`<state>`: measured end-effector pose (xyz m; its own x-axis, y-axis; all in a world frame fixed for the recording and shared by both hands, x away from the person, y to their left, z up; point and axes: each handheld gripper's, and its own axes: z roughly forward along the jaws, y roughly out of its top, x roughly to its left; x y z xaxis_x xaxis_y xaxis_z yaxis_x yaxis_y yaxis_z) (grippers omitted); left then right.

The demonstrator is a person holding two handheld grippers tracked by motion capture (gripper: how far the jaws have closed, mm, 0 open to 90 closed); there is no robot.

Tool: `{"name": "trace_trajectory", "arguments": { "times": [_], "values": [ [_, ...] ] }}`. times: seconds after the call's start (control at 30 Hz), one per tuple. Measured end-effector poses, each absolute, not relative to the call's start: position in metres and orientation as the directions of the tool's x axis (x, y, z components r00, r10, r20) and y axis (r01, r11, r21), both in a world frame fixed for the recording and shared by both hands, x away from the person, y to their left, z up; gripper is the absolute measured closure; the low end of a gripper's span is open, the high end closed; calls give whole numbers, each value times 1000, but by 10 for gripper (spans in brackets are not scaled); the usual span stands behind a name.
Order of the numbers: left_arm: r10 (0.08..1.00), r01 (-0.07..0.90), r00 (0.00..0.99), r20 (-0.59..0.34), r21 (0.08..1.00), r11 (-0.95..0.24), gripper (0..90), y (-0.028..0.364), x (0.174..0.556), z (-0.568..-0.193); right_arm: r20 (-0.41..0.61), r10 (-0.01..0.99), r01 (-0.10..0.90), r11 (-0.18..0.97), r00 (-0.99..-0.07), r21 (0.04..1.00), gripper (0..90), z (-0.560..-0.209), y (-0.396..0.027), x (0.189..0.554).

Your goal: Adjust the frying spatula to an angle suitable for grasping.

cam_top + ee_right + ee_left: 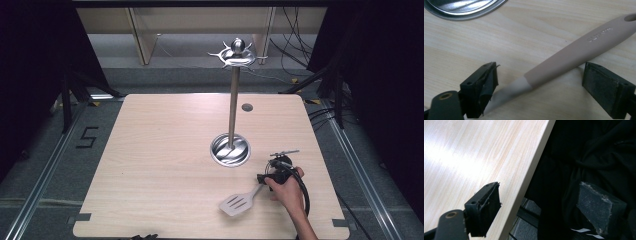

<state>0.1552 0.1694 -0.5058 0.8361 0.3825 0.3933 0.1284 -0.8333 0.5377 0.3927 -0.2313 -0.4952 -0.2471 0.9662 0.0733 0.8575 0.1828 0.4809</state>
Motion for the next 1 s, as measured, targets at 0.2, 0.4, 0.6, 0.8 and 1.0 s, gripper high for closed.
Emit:
{"name": "trace_trajectory", "arguments": {
  "times": [0.2,0.4,0.6,0.8,1.0],
  "values": [
    [382,128,838,389,540,-832,178,170,155,-506,-7,954,844,267,-298,466,105,-497,-218,398],
    [397,134,827,398,547,-826,178,170,155,-506,-1,930,825,328,-369,460,308,-490,-218,402],
    [389,131,835,389,546,-828,178,170,155,-506,4,902,834,397,-431,383,361,-485,-214,413],
    [382,128,839,388,541,-831,178,170,155,-506,59,861,829,466,-506,311,456,-481,-208,421],
    [383,129,838,390,540,-832,179,170,155,-506,13,820,792,550,-573,265,592,-477,-211,430]
  ]
}}
